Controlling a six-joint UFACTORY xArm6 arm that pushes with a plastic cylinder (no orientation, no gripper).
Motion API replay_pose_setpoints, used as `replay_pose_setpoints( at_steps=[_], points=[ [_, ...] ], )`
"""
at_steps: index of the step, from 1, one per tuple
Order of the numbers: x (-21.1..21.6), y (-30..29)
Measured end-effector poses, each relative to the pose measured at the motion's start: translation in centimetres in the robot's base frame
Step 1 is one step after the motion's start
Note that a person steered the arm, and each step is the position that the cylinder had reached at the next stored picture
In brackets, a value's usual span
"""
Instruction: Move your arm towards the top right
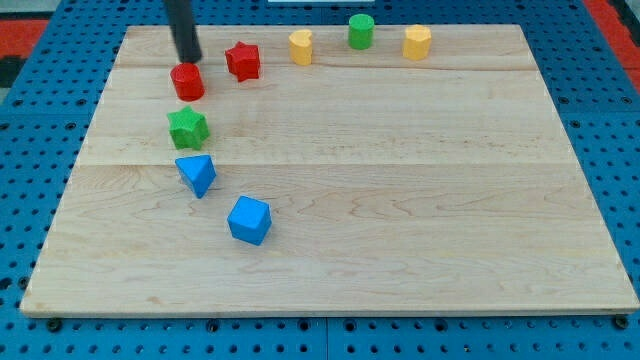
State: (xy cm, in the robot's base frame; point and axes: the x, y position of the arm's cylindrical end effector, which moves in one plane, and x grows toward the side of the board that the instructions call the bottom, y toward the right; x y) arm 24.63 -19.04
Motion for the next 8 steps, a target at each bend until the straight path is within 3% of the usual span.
replay_pose_setpoints(
  at_steps=[1, 2, 3, 8],
  points=[
    [-4.2, 6.6],
    [-5.3, 14.2],
    [-5.4, 17.2],
    [-5.3, 16.7]
  ],
)
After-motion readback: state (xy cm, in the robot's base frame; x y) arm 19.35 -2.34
